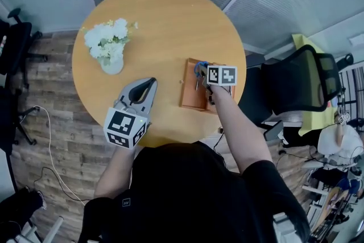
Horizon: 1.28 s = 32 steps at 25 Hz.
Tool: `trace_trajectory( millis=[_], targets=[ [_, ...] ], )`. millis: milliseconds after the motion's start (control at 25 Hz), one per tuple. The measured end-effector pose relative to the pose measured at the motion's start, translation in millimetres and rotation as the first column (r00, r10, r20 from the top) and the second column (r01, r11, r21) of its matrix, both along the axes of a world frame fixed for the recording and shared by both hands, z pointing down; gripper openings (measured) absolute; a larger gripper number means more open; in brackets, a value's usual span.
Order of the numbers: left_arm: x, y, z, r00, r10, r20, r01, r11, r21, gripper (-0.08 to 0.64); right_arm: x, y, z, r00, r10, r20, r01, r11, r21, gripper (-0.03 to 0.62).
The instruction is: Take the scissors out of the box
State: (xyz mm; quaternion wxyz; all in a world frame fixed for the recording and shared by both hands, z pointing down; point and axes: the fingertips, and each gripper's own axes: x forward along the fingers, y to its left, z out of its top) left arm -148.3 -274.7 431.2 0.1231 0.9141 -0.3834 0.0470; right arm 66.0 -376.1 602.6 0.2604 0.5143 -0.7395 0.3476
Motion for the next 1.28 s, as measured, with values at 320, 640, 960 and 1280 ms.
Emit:
trace_trajectory(
  millis=[320,640,960,1280],
  targets=[
    [28,6,-20,0.996,-0.081,0.044,0.080,0.996,0.031,0.014,22,4,-53,0.992,-0.090,0.089,0.073,0.981,0.181,0.087],
    [73,14,-45,0.989,-0.130,0.075,0.126,0.990,0.057,0.014,55,19,-122,0.959,-0.203,0.200,0.122,0.927,0.355,0.089],
    [90,16,-70,0.972,-0.205,0.113,0.195,0.976,0.092,0.014,64,44,-200,0.904,-0.377,0.203,0.215,0.810,0.546,0.087],
    [68,16,-105,0.960,-0.256,0.112,0.236,0.958,0.165,0.014,53,62,-262,0.893,-0.415,0.174,0.208,0.723,0.659,0.087]
  ],
)
